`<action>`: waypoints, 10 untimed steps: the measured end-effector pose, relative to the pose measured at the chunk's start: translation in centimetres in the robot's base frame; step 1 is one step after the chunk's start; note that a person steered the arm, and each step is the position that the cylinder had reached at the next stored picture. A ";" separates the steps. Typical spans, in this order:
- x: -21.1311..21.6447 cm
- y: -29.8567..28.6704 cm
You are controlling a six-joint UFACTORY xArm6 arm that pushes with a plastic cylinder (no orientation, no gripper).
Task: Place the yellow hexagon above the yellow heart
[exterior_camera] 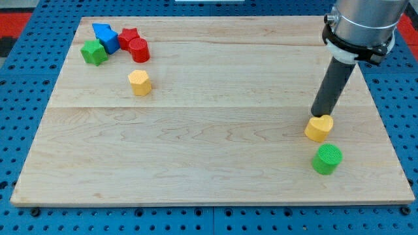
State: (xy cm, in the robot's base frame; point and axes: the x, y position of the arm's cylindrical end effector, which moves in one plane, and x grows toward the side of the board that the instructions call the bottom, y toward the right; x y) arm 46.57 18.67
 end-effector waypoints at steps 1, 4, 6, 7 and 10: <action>-2.9 -0.2; 0.6 -20.2; -4.4 -40.5; -6.3 -38.2; -9.8 -31.2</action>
State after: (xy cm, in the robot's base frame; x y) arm 36.80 -12.54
